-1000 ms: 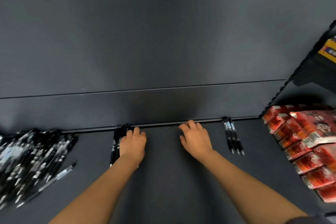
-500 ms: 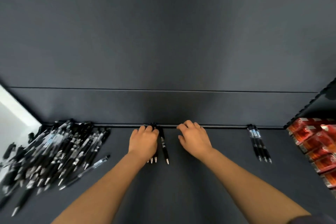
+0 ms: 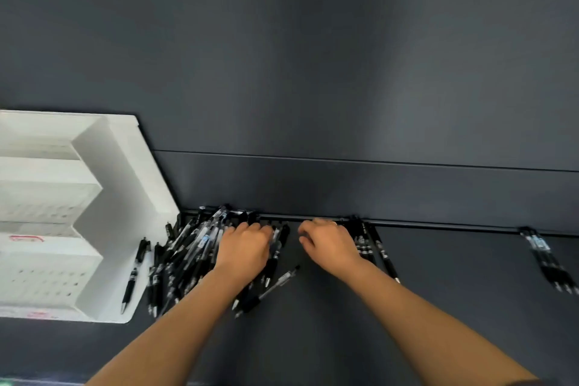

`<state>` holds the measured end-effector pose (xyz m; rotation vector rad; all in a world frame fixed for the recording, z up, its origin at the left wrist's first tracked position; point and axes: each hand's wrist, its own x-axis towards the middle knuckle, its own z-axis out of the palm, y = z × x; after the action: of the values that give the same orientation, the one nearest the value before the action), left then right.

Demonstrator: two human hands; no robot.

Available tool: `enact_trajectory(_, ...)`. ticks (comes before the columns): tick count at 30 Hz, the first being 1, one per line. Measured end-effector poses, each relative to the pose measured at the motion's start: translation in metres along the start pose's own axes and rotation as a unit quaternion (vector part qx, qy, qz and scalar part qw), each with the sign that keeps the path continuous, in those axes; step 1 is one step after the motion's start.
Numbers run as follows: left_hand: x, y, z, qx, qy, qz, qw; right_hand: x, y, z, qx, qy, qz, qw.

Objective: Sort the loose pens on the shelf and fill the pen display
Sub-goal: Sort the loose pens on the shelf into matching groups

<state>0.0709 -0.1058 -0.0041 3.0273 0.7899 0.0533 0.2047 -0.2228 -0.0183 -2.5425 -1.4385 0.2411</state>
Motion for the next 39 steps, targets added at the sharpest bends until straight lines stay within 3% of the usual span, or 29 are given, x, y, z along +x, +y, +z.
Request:
enact_trajectory(11,-0.019,-0.066,0.012,-0.023,-0.021,-0.015,0.999,0.022,-0.058,0.023,0.049,-0.118,0.076,0.989)
enact_trajectory(39,-0.028,-0.072,0.022,-0.066,-0.036,-0.016,0.997,0.053,-0.096,0.038,-0.021,-0.143,0.267,0.953)
